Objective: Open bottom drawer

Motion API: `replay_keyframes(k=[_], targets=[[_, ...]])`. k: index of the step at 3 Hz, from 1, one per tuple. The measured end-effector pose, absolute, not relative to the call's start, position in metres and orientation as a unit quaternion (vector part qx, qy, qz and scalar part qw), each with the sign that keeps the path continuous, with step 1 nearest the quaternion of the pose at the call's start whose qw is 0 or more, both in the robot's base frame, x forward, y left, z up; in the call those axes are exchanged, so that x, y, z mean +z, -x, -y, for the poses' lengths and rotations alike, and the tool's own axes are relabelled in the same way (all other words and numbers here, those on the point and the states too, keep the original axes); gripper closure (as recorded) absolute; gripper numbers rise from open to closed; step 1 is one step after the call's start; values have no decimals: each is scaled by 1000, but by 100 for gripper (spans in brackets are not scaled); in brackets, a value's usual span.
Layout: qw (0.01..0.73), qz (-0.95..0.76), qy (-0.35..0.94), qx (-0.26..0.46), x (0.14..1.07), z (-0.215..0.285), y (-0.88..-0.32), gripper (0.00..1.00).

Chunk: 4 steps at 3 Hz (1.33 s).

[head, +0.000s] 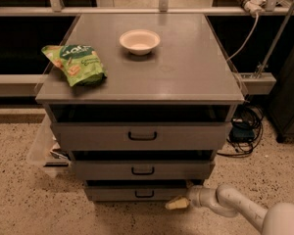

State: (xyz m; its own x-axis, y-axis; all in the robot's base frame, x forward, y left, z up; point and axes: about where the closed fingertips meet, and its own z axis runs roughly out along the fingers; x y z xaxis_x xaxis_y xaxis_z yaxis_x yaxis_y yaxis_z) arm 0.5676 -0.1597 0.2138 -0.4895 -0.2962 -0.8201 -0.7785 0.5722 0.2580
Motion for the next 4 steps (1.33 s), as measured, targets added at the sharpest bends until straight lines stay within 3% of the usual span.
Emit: replay_keyframes(k=[4], targets=[[334, -827, 320, 320, 209, 166, -582, 0]])
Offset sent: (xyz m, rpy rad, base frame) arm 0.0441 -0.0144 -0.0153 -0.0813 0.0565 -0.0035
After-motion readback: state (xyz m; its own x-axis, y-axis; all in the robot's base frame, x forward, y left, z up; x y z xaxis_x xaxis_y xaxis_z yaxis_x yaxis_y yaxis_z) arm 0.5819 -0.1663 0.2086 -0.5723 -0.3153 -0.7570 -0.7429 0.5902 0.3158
